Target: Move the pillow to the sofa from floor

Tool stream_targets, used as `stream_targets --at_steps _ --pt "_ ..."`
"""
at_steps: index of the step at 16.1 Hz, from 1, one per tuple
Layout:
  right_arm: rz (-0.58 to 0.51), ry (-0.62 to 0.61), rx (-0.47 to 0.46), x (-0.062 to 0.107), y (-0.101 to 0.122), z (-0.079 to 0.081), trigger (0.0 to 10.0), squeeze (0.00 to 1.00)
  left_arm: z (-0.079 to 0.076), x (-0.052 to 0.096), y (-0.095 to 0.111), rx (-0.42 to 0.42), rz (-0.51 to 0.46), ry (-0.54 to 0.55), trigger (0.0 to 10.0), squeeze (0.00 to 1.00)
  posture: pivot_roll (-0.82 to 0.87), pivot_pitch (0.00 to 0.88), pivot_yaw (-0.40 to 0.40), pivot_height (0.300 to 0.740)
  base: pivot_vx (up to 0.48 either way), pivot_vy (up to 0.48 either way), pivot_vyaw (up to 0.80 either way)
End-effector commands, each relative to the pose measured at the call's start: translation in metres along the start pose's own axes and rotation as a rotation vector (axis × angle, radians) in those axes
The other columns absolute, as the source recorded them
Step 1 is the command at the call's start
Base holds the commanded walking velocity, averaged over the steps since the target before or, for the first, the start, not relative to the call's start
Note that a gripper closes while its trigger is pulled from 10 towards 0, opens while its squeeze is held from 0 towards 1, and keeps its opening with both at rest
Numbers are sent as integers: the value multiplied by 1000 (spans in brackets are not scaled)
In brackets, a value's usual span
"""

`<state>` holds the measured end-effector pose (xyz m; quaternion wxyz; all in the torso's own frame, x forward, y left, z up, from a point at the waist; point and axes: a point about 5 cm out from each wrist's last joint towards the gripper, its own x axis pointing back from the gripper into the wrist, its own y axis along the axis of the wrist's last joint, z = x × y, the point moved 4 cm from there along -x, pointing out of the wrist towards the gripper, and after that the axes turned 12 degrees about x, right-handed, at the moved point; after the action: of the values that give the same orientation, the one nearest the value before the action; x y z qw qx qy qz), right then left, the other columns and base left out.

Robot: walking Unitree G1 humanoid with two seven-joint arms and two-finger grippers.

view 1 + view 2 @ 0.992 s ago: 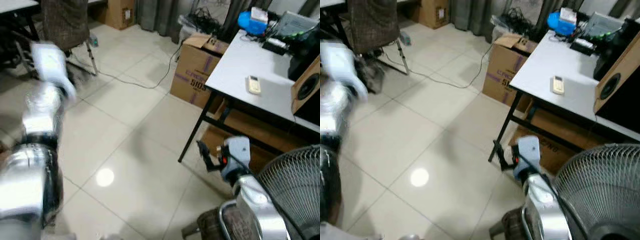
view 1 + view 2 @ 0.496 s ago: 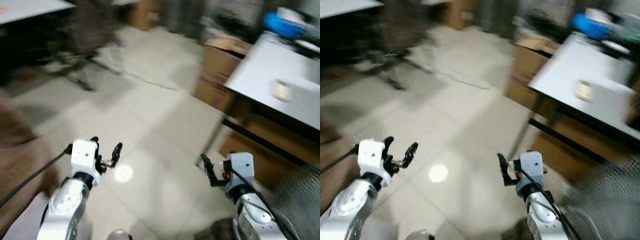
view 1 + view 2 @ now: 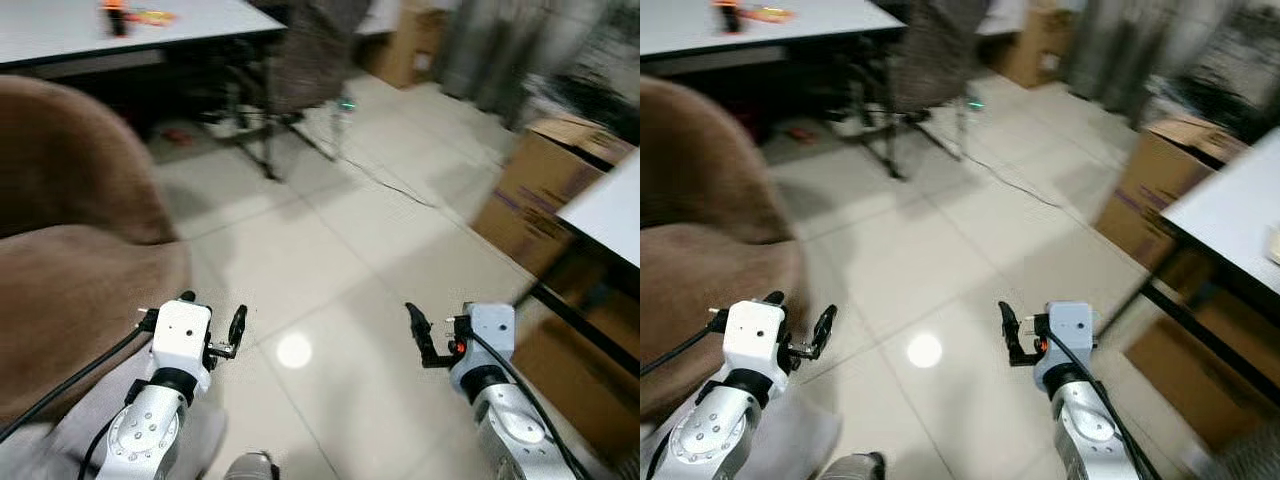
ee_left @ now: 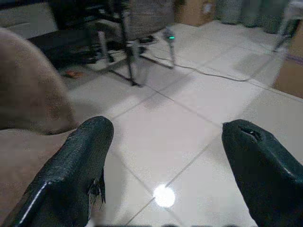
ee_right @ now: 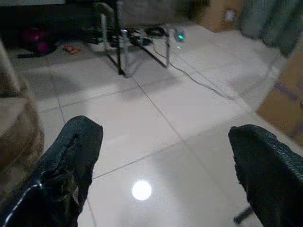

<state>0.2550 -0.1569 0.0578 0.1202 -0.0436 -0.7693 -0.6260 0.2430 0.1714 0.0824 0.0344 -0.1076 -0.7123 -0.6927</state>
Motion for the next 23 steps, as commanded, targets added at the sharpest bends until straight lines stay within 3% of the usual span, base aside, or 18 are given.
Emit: stream_targets --at_steps 1,2,3,4,7,10,14,15,18,23 --pt "-38 -19 56 -1 10 -2 10000 706 -3 0 2 -15 -2 -5 10000 0 15 0 -72 740 0 0 800" --pt "-44 -14 31 -3 13 2 10000 749 7 0 3 -24 -4 46 10000 0 30 0 -82 740 0 0 800" --pt "-34 -32 32 -3 10 0 10000 949 11 2 -2 11 20 68 10000 0 31 0 -74 740 0 0 800" --pt "-33 -32 17 -4 10 1 10000 1000 11 3 -1 53 25 56 10000 0 35 0 -79 740 0 0 800" --pt "-22 -18 -15 -5 7 1 10000 1000 7 7 10 -5 -23 23 10000 0 59 0 -103 740 0 0 800" --pt "3 -52 -44 -9 7 -13 10000 1000 1 1 11 48 -13 -12 10000 0 34 0 -85 740 0 0 800" --pt "-20 -88 -20 -8 13 -20 10000 1000 -7 -9 9 36 5 -42 10000 0 -22 0 -57 740 0 -83 800" --pt "-40 -50 -31 -7 19 -8 10000 1000 -1 -12 11 39 5 -31 10000 0 -22 0 -46 740 0 -480 406" --pt "-38 11 -9 -7 22 8 10000 1000 13 -11 15 32 1 17 10000 0 5 0 -49 740 0 -480 0" --pt "-29 4 -30 -16 21 6 10000 1000 16 -6 13 36 16 35 10000 0 36 0 -74 740 0 -288 0"
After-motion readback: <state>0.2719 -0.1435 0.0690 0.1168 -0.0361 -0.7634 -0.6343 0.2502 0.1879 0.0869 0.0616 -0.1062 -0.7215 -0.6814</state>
